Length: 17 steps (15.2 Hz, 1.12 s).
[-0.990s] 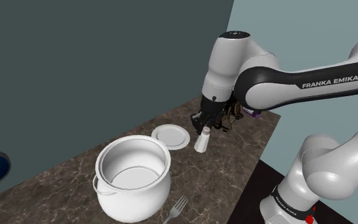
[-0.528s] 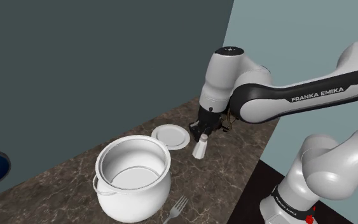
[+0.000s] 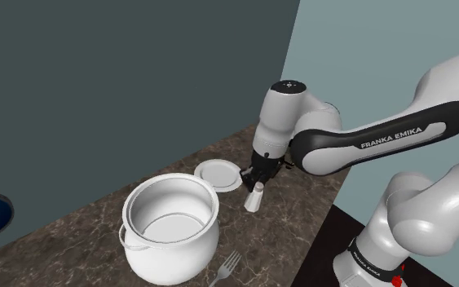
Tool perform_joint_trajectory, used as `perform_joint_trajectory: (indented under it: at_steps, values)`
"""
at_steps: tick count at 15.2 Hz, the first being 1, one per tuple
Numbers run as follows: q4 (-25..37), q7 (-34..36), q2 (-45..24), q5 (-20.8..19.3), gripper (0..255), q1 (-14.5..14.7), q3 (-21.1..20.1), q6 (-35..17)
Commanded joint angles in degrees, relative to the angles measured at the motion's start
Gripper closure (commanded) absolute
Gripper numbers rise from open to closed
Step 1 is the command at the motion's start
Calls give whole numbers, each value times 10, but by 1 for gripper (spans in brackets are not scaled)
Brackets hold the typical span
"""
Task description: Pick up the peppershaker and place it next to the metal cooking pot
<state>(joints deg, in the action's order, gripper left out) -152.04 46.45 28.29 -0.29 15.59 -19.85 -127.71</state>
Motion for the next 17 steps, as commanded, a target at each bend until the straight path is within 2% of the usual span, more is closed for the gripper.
perform_joint_trajectory:
  at_steps: [1, 3, 11, 12, 17]
  values:
    - [-11, 3, -8, -2, 255, -2, -3, -19]
    - [-20, 8, -19, -5, 255, -4, -6, -39]
    - [-20, 8, -19, -5, 255, -4, -6, -39]
    - [-20, 8, -19, -5, 0, -4, -6, -39]
    - [-20, 8, -19, -5, 0, -4, -6, -39]
